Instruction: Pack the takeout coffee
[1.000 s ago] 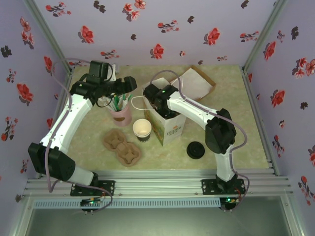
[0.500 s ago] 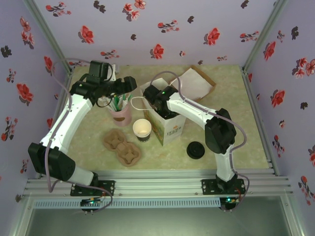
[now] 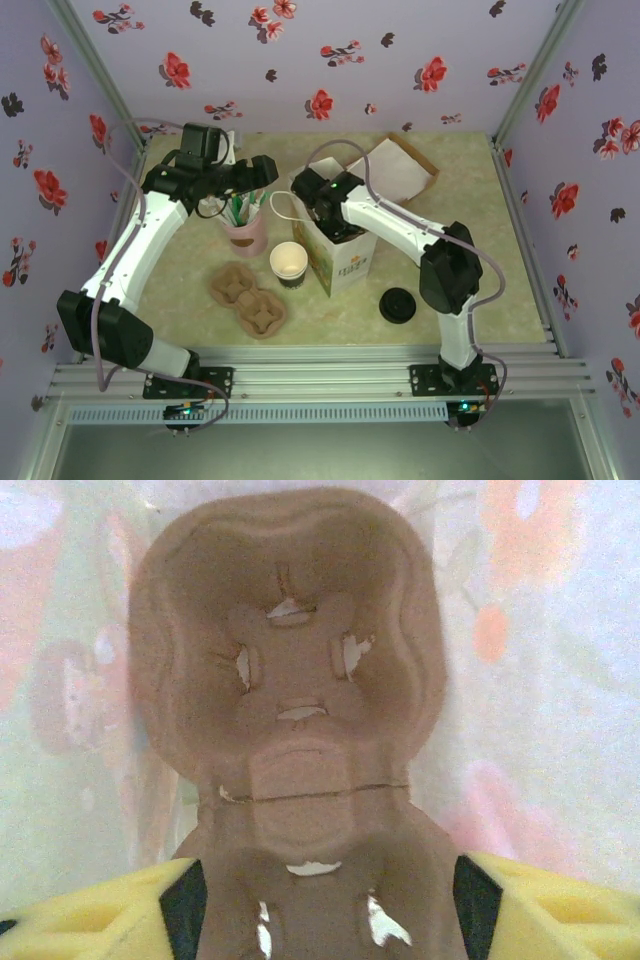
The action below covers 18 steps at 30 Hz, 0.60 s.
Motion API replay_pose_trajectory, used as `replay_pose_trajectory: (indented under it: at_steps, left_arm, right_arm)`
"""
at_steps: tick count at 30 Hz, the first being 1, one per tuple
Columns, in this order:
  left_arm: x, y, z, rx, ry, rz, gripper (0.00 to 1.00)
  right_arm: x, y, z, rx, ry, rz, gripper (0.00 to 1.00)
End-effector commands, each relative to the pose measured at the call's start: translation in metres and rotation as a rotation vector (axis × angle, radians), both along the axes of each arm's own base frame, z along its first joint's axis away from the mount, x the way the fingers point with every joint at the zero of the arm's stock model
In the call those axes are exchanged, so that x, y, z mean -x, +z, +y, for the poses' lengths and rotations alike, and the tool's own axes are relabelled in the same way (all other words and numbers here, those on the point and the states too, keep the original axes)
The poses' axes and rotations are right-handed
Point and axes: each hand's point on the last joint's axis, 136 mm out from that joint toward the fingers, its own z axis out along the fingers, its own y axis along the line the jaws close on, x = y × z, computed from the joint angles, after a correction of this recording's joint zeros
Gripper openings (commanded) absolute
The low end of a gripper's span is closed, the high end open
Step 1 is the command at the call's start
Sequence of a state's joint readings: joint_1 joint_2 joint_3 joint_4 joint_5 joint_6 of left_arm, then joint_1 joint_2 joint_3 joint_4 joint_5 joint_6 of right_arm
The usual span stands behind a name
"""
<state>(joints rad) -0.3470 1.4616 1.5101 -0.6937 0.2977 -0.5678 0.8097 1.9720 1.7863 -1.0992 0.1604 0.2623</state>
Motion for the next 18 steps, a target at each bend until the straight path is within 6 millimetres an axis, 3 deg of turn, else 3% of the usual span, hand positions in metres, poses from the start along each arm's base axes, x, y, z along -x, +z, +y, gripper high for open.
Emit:
replay_pose_trajectory:
  at_steps: [1,10,18]
  left_arm:
    - [0.007,0.025,0.003,0.004,-0.009,-0.059,0.89]
    - [0.014,0.04,0.003,0.012,-0.015,-0.088,0.91]
    - [0.027,0.073,0.007,0.051,-0.013,-0.184,0.96]
  right_arm:
    - [0.0,0.04,0.0,-0.059,-0.006,-0.058,0.73]
    - [-0.001,0.064,-0.003,-0.093,-0.021,-0.101,0.85]
    - [0.001,0.11,0.002,-0.225,-0.026,-0.188,0.97]
